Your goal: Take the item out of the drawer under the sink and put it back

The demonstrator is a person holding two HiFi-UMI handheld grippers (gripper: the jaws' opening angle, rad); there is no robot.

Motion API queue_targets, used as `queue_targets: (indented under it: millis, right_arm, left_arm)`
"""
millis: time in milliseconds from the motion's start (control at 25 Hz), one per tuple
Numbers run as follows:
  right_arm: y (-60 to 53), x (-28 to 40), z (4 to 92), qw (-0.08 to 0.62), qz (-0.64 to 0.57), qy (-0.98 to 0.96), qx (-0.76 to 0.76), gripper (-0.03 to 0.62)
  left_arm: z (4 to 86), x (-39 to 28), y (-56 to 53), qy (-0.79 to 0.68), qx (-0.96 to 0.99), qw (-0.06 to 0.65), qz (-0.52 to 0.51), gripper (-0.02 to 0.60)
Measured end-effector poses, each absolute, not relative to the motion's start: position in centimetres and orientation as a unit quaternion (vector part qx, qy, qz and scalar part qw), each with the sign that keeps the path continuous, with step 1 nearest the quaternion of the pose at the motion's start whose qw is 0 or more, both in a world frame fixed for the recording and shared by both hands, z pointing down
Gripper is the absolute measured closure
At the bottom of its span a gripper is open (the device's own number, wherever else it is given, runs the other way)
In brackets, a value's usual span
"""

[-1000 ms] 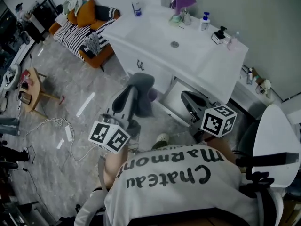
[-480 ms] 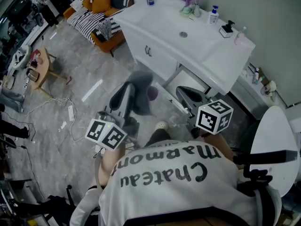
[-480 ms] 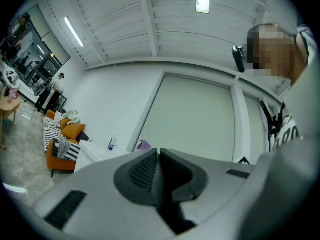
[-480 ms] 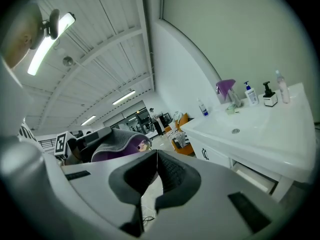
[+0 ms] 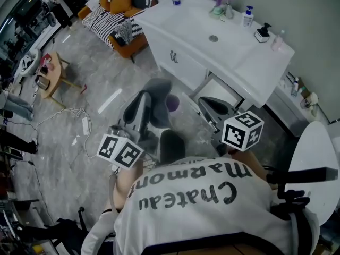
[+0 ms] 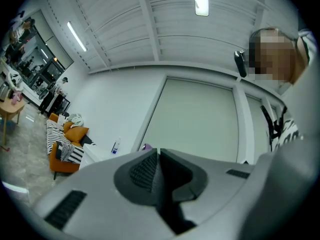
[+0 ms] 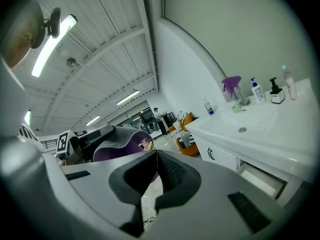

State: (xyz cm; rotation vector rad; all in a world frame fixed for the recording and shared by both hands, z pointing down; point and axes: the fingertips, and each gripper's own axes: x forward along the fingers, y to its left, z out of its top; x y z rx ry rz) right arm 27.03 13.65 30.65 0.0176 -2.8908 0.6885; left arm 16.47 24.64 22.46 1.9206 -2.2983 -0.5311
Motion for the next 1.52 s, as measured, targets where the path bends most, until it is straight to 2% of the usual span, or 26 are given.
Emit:
queue_targets:
  millis: [440, 1520]
  right_arm:
    - [11.5, 20.0, 30.6, 0.096, 0.228, -0.969, 0.02, 0.583]
    - [6.9, -4.5, 32.1, 0.131, 0.246, -0.96, 0.042, 0.583]
  left_arm:
    - [22.6, 9.1, 21.9, -0.744, 0.638, 0.052, -0.191, 0.557]
    - [23.7, -16.6, 16.9, -0.737, 0.649, 0.073, -0.177, 0.557]
